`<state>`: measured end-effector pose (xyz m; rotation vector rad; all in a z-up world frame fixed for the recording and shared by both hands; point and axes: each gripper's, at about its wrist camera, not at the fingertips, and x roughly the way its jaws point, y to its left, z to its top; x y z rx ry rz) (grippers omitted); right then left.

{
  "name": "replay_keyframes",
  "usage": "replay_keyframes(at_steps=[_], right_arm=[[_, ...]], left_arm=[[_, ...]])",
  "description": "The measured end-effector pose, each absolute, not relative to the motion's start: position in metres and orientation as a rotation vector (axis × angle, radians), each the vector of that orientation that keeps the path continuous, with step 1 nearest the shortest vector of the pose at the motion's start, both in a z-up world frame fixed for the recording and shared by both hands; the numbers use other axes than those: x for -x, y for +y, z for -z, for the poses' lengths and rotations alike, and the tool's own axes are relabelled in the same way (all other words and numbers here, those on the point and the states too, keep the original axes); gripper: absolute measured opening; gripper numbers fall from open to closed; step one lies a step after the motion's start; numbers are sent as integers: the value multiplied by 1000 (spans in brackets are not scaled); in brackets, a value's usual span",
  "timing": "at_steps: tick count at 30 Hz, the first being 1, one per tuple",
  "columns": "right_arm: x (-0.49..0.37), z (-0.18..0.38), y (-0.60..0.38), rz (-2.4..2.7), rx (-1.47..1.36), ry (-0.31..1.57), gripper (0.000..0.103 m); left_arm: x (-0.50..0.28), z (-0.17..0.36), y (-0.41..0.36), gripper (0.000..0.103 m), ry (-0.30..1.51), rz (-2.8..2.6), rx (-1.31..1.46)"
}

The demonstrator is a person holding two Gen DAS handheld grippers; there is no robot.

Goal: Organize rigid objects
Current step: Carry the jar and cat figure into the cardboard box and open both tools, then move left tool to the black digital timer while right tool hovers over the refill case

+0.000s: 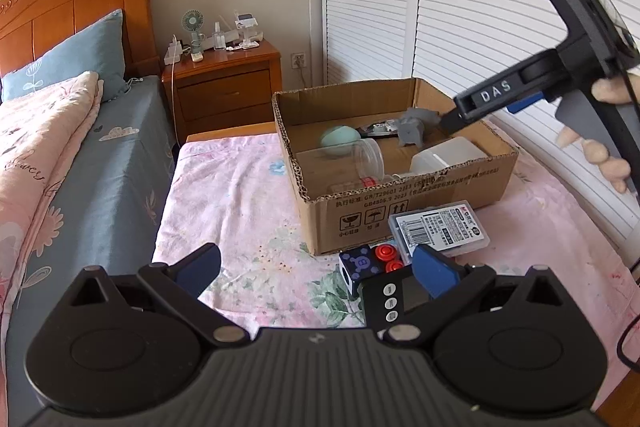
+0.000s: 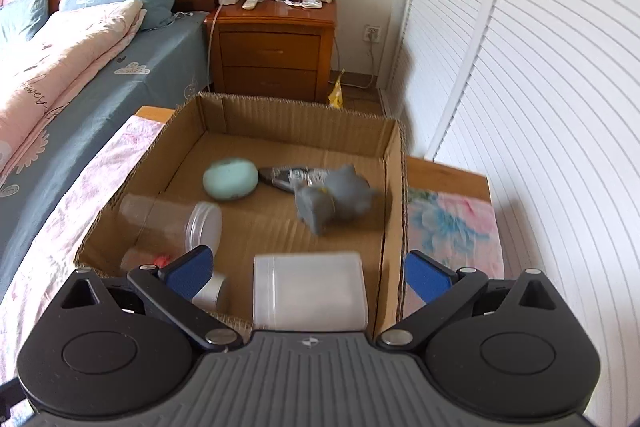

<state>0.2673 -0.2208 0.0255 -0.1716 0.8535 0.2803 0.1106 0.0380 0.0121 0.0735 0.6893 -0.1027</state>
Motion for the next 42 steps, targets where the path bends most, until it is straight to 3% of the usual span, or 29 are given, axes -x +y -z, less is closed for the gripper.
replay_keyframes(at_steps=[9, 26, 42], right_arm=[[-219, 10, -217, -247, 37, 912, 103], [-219, 56, -158, -175, 75, 921, 103], [-211, 66, -238, -58, -36, 938, 103]], left_arm=[[-110, -9, 55, 102, 692, 49, -50], [-104, 4, 85, 102, 722, 10, -3], [-115, 13, 44, 102, 766, 75, -67]])
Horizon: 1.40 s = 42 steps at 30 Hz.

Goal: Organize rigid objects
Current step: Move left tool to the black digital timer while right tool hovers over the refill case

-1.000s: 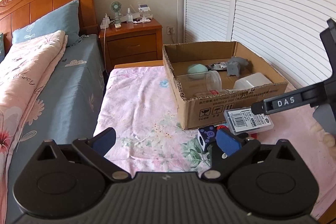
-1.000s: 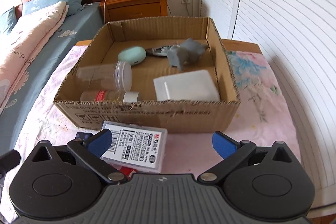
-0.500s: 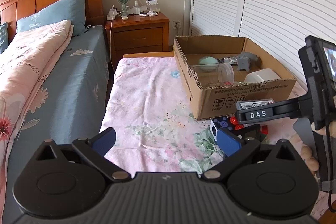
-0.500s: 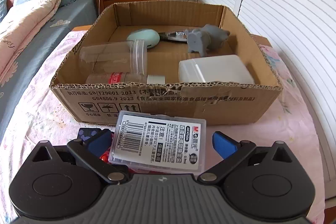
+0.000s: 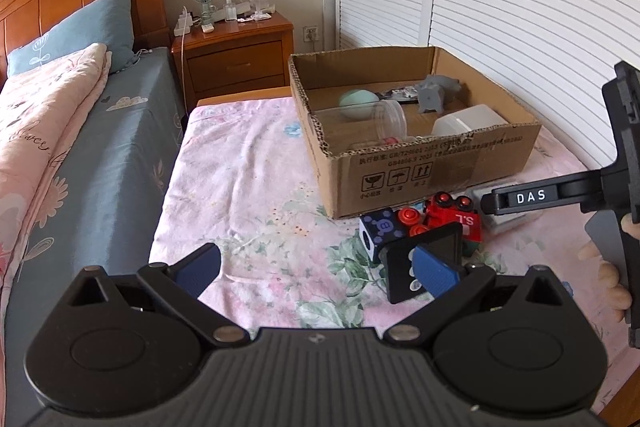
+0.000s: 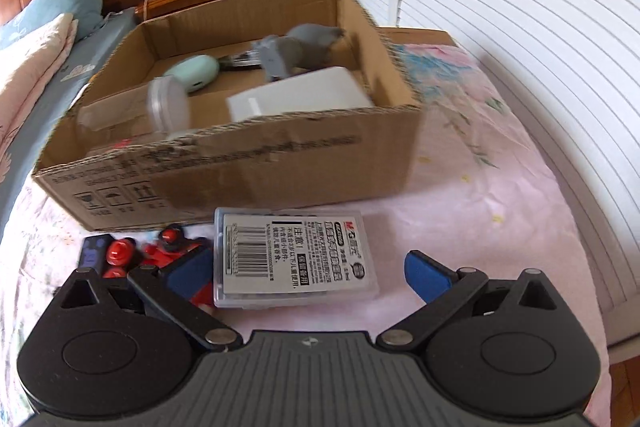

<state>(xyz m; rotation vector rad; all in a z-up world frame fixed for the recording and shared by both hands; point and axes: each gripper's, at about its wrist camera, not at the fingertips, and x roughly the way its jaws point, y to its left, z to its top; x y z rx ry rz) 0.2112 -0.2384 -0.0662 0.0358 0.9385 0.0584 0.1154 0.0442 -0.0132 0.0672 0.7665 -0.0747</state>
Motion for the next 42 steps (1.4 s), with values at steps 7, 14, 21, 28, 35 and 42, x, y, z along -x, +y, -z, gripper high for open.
replay_keyframes(at_steps=[7, 14, 21, 28, 35, 42], right_arm=[[-205, 79, -267, -95, -49, 960, 103], [-189, 84, -254, -191, 138, 929, 103], [-188, 86, -255, -207, 129, 910, 103], [-186, 87, -257, -216, 132, 896, 103], [-183, 88, -257, -208, 125, 867, 103], [-182, 89, -257, -205, 123, 862, 103]], left_arm=[[-126, 23, 15, 102, 794, 173, -84], [-145, 45, -11, 102, 821, 230, -95], [-162, 59, -19, 102, 817, 223, -88], [-157, 71, 4, 102, 876, 153, -117], [-146, 75, 18, 102, 891, 158, -72], [-155, 80, -12, 102, 857, 209, -98]])
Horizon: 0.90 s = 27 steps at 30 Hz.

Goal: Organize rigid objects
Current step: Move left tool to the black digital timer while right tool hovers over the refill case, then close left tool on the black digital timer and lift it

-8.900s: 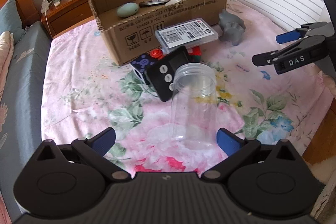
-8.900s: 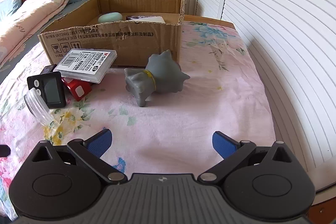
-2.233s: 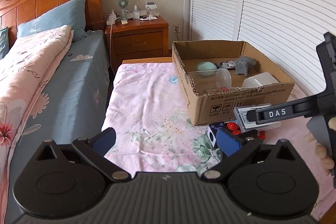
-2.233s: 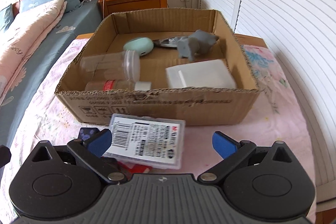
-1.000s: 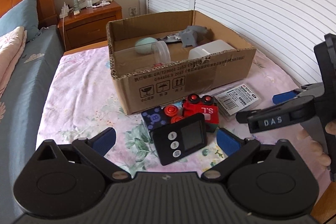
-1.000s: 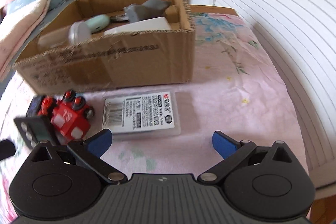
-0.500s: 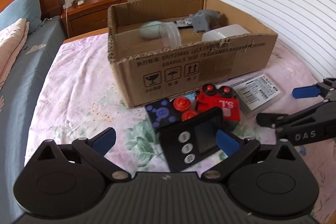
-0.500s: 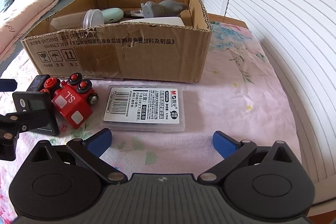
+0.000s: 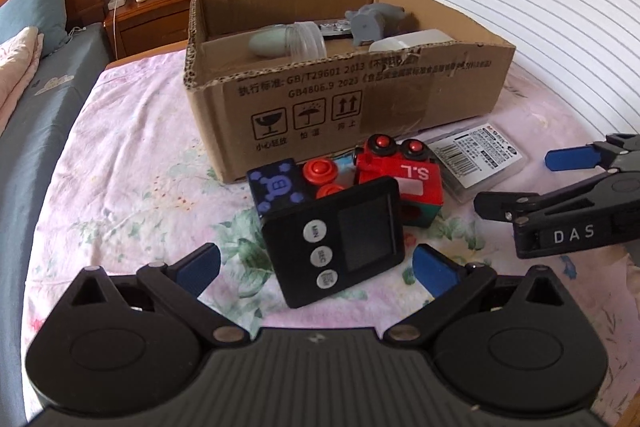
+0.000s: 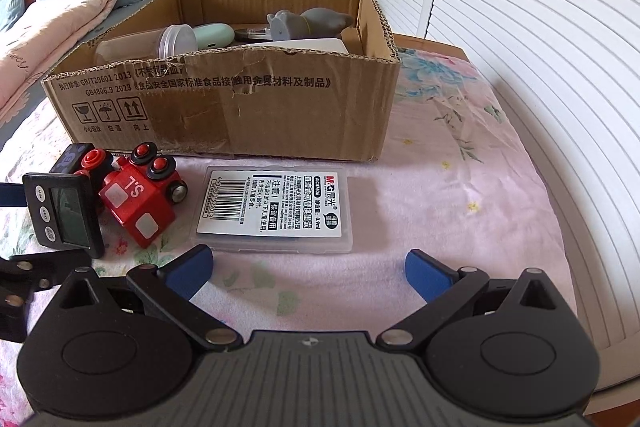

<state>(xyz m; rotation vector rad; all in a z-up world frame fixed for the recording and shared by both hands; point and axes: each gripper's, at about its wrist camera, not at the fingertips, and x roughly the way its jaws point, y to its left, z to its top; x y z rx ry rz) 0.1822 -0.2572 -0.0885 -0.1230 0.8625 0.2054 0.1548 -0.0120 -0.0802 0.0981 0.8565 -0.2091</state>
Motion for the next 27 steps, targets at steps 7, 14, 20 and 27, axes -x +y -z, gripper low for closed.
replay_keyframes(at_steps=[7, 14, 20, 27], right_arm=[[-182, 88, -257, -209, 125, 861, 103], [-180, 89, -258, -216, 126, 845, 103], [-179, 90, -258, -217, 125, 836, 103], [-179, 90, -258, -217, 126, 835, 103]], left_arm=[[-155, 86, 0, 102, 868, 177, -84], [-141, 83, 20, 102, 854, 126, -109], [-145, 84, 13, 97, 803, 137, -102], [-143, 79, 25, 69, 793, 170, -3]])
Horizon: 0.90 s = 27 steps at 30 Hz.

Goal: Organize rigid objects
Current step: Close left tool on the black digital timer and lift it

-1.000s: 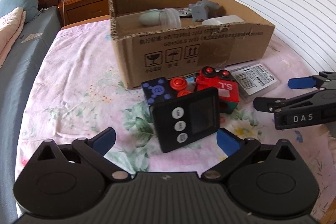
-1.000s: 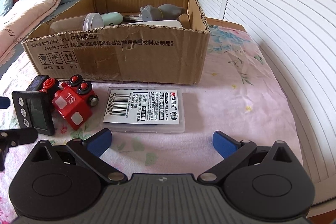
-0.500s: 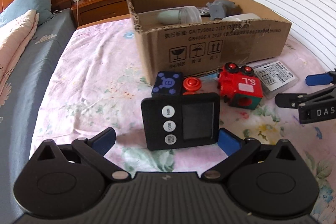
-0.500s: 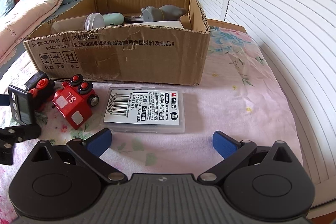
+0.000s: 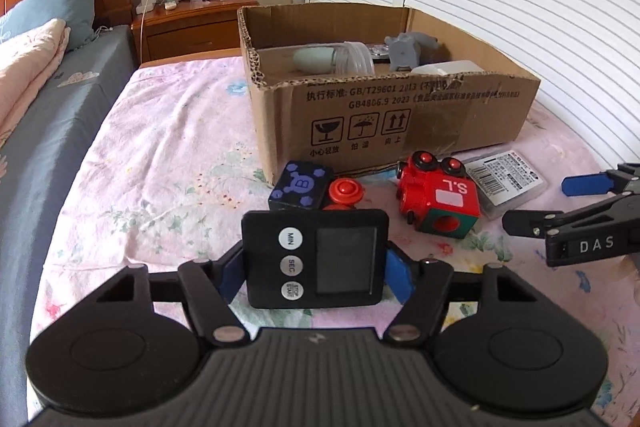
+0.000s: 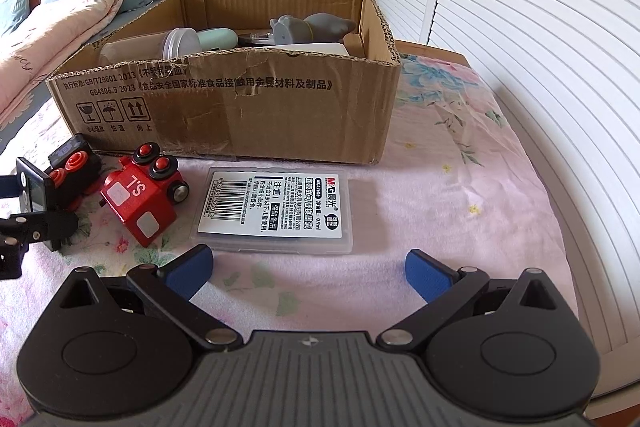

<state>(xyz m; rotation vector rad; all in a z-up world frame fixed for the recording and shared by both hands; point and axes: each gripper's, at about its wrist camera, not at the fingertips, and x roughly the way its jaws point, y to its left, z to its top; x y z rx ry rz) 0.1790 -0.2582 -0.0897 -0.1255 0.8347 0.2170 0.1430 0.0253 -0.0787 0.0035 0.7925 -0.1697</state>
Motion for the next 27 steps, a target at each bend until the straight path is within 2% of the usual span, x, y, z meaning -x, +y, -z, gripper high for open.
replay_keyframes(at_steps=[10, 27], right_arm=[[-176, 90, -261, -234, 131, 822, 103], [-175, 90, -261, -231, 130, 820, 103]], left_arm=[[-121, 71, 33, 69, 910, 293, -91], [-113, 63, 39, 69, 835, 332, -83]])
